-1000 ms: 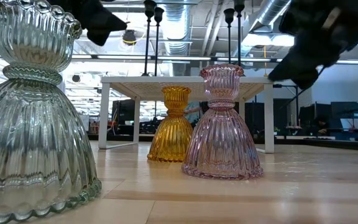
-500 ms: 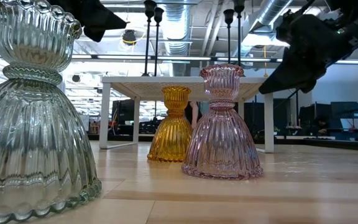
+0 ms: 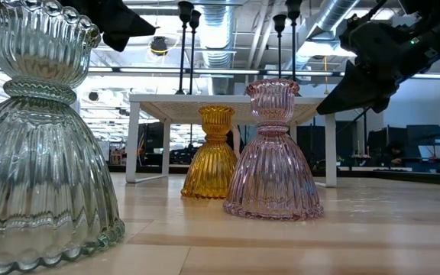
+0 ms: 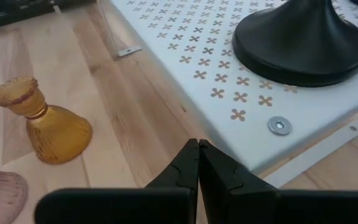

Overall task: Pick & Place candle stick holders
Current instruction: Put the purple candle holder on the shelf

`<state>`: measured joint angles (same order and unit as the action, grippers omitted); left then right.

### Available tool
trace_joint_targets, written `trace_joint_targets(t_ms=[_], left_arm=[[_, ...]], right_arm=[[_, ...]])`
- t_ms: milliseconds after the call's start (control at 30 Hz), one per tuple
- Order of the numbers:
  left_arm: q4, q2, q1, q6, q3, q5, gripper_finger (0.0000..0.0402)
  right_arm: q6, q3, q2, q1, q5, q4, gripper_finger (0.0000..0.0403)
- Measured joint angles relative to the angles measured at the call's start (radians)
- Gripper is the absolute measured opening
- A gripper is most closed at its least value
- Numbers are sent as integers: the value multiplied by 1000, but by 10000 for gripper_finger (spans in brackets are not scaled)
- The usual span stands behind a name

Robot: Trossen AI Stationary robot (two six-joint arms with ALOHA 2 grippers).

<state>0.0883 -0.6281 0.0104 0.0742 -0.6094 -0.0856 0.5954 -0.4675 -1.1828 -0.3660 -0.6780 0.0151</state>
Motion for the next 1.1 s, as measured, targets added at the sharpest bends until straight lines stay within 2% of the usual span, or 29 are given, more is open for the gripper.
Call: trace_joint_targets(t_ms=[100,233,333,467,567,833,933,1100], left_arm=[[0,0,0,0,0,2,5],[0,0,-19,-8,0,44,5],[-1,-8,-84,-10,0,86,5],[-1,-35,-216,-2,0,77,5],[-8,-69,-327,0,0,-4,3],[-57,-231,-619,-14,0,-341,3],[-99,-308,-693,-50,0,-400,3],[-210,-434,-760,-53,0,-435,3]], right_arm=[[0,0,0,0,26,2,0],[-21,0,0,-20,163,51,0],[-63,0,0,-51,202,110,0],[-120,0,0,-82,199,185,0],[-131,0,0,-100,182,214,0],[-126,0,0,-175,87,241,0],[-124,0,0,-211,57,271,0],[-124,0,-43,-258,41,335,0]])
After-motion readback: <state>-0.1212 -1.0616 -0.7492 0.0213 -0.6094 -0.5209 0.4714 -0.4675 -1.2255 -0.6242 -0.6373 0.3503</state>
